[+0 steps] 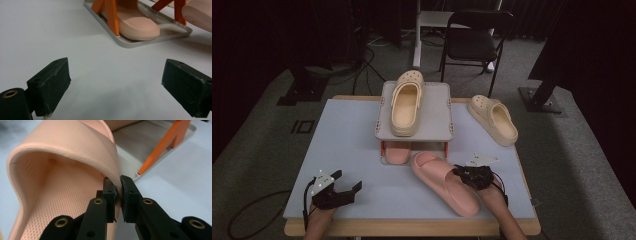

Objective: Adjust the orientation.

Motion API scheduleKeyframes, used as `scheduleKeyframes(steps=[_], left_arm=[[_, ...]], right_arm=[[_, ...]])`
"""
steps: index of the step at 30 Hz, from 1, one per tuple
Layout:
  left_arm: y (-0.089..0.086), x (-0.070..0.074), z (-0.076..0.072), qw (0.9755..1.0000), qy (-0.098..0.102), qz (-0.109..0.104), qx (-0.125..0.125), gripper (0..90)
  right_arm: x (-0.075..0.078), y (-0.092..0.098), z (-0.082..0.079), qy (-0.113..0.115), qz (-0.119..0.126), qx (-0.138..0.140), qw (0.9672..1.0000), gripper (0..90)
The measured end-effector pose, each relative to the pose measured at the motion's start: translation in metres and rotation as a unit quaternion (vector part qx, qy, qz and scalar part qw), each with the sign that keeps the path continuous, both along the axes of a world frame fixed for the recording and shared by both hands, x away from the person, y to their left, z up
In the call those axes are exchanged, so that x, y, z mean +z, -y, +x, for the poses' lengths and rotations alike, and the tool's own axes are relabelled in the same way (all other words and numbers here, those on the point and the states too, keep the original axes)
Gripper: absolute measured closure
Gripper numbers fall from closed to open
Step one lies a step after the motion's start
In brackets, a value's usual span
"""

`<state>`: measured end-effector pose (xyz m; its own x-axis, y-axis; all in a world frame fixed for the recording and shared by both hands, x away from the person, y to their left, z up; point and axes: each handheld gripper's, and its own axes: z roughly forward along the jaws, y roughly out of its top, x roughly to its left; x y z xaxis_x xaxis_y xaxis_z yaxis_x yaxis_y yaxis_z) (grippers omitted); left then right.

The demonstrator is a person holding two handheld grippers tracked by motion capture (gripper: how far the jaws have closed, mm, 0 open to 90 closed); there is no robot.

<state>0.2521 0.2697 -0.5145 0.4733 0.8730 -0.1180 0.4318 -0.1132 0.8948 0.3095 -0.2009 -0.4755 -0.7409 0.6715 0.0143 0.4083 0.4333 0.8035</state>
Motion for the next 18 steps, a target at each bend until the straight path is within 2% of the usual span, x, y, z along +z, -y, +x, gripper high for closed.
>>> scheduleKeyframes(steps=[10, 18], left_arm=[[0.006, 0.002, 0.007, 0.9999, 0.004, -0.001, -0.012, 7.9], [0.014, 0.003, 0.013, 0.9997, 0.008, 0.000, -0.024, 7.9]], right_arm=[[-0.002, -0.001, -0.003, -0.004, -0.011, -0.061, 0.9980, 82.6], [-0.001, -0.010, -0.003, -0.012, -0.007, -0.093, 0.9956, 82.3]])
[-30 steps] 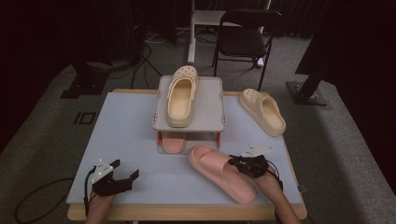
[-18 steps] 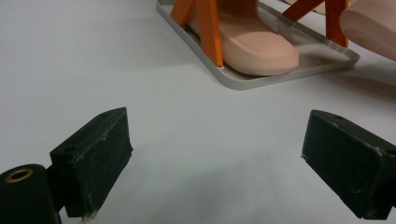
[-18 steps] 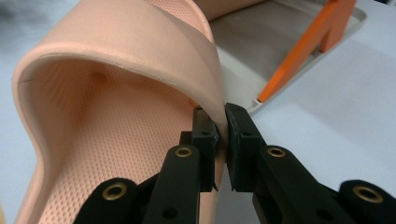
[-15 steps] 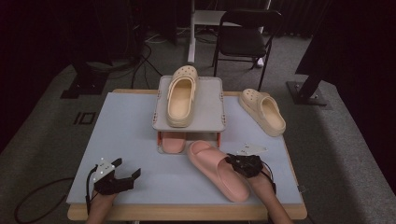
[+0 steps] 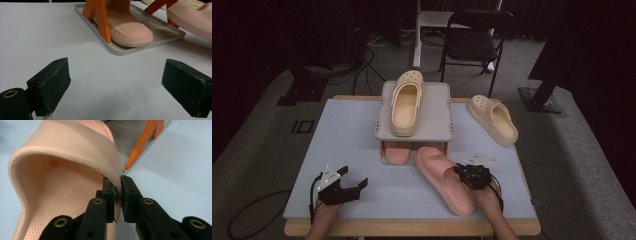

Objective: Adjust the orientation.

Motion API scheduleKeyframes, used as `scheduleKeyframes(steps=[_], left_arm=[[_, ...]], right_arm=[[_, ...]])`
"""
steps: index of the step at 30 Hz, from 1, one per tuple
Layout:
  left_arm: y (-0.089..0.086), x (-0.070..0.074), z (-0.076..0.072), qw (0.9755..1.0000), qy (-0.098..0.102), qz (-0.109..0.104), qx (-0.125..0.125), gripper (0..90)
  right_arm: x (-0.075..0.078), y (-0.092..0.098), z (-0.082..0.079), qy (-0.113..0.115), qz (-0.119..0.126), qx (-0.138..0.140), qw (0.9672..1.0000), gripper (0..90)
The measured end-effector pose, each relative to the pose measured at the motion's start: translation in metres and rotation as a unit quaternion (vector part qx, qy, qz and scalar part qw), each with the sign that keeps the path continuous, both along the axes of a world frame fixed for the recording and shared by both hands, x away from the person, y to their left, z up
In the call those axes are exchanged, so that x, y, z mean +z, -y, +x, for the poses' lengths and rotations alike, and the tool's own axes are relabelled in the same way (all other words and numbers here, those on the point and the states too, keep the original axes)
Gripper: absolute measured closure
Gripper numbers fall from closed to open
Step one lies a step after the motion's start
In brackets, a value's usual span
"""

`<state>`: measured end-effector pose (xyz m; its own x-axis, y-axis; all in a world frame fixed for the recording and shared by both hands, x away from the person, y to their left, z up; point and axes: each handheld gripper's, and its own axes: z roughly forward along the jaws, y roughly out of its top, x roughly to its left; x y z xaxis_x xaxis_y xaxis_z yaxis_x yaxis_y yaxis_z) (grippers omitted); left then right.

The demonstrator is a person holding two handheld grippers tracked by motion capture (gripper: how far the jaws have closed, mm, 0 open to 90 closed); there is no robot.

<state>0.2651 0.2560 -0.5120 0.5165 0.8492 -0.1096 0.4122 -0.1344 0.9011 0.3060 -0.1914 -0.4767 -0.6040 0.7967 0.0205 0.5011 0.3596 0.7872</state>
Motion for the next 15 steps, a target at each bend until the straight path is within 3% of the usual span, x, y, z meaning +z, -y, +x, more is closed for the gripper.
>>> scheduleKeyframes(steps=[11, 15], left_arm=[[0.005, 0.000, 0.006, 0.9999, 0.002, 0.001, -0.010, 7.9], [0.006, 0.000, 0.007, 0.9999, 0.001, 0.000, -0.010, 7.9]], right_arm=[[0.003, -0.016, 0.005, -0.001, 0.014, -0.041, 0.9991, 81.9], [0.002, -0.026, 0.008, -0.007, 0.023, -0.070, 0.9973, 81.6]])
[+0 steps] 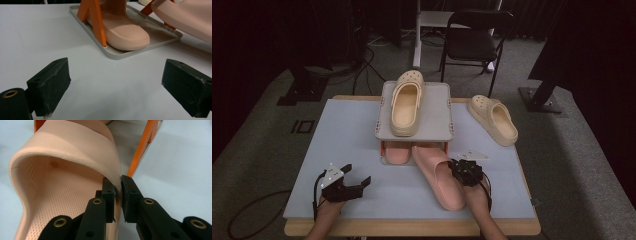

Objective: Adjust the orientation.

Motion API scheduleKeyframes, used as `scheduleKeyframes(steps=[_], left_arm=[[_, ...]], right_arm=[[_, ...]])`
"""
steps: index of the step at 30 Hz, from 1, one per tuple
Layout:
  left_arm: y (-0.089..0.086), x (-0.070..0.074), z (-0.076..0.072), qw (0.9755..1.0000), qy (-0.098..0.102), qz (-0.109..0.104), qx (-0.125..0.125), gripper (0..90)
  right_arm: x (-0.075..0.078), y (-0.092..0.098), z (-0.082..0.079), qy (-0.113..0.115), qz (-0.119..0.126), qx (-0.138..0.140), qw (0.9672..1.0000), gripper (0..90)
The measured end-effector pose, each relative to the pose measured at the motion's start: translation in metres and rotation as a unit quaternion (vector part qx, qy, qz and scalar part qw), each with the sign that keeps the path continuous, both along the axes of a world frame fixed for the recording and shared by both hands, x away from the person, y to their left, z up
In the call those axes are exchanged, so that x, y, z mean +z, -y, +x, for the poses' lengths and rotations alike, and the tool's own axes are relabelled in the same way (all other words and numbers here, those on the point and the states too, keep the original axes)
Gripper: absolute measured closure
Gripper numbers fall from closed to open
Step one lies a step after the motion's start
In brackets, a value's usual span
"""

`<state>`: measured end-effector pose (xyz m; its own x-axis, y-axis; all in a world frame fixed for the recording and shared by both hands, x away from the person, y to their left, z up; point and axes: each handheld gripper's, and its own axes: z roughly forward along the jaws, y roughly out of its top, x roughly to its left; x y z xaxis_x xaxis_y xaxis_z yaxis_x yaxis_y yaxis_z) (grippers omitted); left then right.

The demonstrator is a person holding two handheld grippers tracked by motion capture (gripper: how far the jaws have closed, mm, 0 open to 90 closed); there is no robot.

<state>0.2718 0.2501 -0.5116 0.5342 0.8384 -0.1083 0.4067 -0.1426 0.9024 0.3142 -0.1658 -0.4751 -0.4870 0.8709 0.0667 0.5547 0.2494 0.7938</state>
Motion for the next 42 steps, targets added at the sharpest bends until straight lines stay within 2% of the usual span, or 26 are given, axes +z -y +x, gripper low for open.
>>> scheduleKeyframes(steps=[8, 9, 11, 15, 21, 22, 25, 28, 30, 32, 37, 42], left_arm=[[0.001, 0.000, 0.001, 1.0000, 0.000, 0.002, -0.003, 7.9], [0.001, 0.000, 0.001, 1.0000, 0.000, 0.000, -0.003, 7.9], [0.000, 0.000, 0.001, 1.0000, 0.000, 0.003, -0.002, 7.9], [0.001, -0.001, 0.001, 1.0000, -0.001, 0.001, -0.002, 7.9], [0.001, 0.000, 0.001, 1.0000, 0.000, 0.002, -0.004, 7.9], [0.001, 0.000, 0.001, 1.0000, 0.000, 0.003, -0.004, 7.9], [0.000, 0.000, 0.001, 1.0000, 0.000, 0.001, -0.002, 7.9], [0.001, 0.000, 0.001, 1.0000, 0.000, 0.003, -0.003, 7.9], [0.001, 0.000, 0.001, 1.0000, 0.000, 0.002, -0.004, 7.9], [0.001, 0.000, 0.001, 1.0000, 0.000, 0.003, -0.004, 7.9], [0.001, 0.000, 0.001, 1.0000, 0.000, 0.003, -0.004, 7.9], [0.002, 0.000, 0.001, 1.0000, -0.001, 0.004, -0.004, 7.9]], right_arm=[[-0.003, -0.010, 0.006, -0.015, -0.008, -0.017, 0.9997, 81.2], [-0.004, -0.012, 0.008, -0.018, -0.007, -0.029, 0.9994, 80.7], [-0.005, -0.013, 0.010, -0.025, 0.000, -0.034, 0.9991, 80.4], [-0.004, -0.017, 0.012, -0.024, -0.003, -0.049, 0.9985, 78.0], [-0.005, -0.024, 0.010, -0.021, -0.010, -0.053, 0.9983, 75.4], [-0.005, -0.024, 0.010, -0.020, -0.008, -0.051, 0.9985, 73.8], [-0.007, -0.022, 0.009, -0.039, 0.014, -0.038, 0.9984, 60.9], [-0.006, -0.021, 0.005, -0.035, 0.011, -0.032, 0.9988, 51.7], [-0.007, -0.019, 0.002, -0.036, 0.016, -0.029, 0.9988, 51.6], [-0.008, -0.017, -0.002, -0.037, 0.008, -0.019, 0.9991, 50.1], [-0.018, -0.009, -0.011, -0.057, 0.009, -0.006, 0.9983, 49.4], [-0.018, -0.002, -0.017, -0.068, 0.023, 0.002, 0.9974, 50.3]])
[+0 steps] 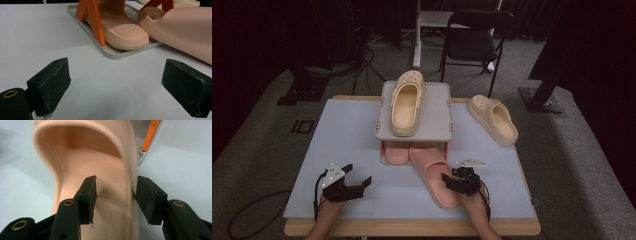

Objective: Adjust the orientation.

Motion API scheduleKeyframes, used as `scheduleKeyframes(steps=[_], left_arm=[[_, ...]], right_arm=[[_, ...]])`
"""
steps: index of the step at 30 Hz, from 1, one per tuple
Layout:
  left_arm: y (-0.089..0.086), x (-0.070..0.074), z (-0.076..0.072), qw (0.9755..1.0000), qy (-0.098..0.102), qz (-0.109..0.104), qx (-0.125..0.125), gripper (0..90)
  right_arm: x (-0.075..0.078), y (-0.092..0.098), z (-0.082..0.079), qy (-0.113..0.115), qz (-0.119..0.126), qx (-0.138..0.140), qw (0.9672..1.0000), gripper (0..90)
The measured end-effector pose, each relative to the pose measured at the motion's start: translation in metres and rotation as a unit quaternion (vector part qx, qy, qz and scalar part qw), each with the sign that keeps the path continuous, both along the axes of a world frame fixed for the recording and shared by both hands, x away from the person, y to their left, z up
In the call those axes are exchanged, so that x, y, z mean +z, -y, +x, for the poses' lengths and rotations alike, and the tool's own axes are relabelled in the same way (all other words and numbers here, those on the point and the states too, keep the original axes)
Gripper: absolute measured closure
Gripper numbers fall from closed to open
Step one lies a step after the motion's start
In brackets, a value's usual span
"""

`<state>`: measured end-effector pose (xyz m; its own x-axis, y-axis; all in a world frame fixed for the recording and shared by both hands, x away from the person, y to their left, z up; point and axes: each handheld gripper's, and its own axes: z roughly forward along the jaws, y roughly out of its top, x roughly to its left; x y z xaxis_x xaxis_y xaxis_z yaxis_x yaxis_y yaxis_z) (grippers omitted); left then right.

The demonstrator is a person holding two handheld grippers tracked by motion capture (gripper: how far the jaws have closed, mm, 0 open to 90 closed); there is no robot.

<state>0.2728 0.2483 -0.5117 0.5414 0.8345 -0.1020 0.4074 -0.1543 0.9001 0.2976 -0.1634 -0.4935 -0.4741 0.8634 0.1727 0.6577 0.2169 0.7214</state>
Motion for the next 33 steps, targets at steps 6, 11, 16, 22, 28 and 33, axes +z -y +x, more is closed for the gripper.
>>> scheduleKeyframes(steps=[6, 11, 16, 22, 28, 33], left_arm=[[0.000, 0.000, 0.000, 1.0000, 0.000, 0.000, 0.000, 7.9], [0.000, 0.000, 0.000, 1.0000, 0.000, 0.001, 0.000, 7.9], [0.000, 0.000, 0.000, 1.0000, 0.000, 0.000, 0.000, 7.9], [0.000, -0.001, 0.001, 1.0000, -0.001, -0.001, 0.001, 7.9], [-0.001, -0.001, 0.000, 1.0000, 0.000, -0.001, 0.001, 7.9], [-0.001, -0.001, 0.001, 1.0000, 0.000, -0.002, 0.001, 7.9]], right_arm=[[0.001, 0.001, -0.006, -0.014, 0.016, 0.018, 0.9996, 52.4], [0.003, -0.004, -0.007, -0.025, 0.031, 0.048, 0.9981, 56.1], [0.006, -0.015, -0.008, 0.004, 0.007, 0.053, 0.9986, 50.4], [0.011, -0.019, 0.006, 0.037, -0.007, 0.030, 0.9988, 51.0], [0.007, -0.031, 0.011, 0.053, -0.021, 0.002, 0.9984, 67.1], [0.010, -0.032, 0.014, 0.066, -0.031, -0.032, 0.9968, 76.3]])
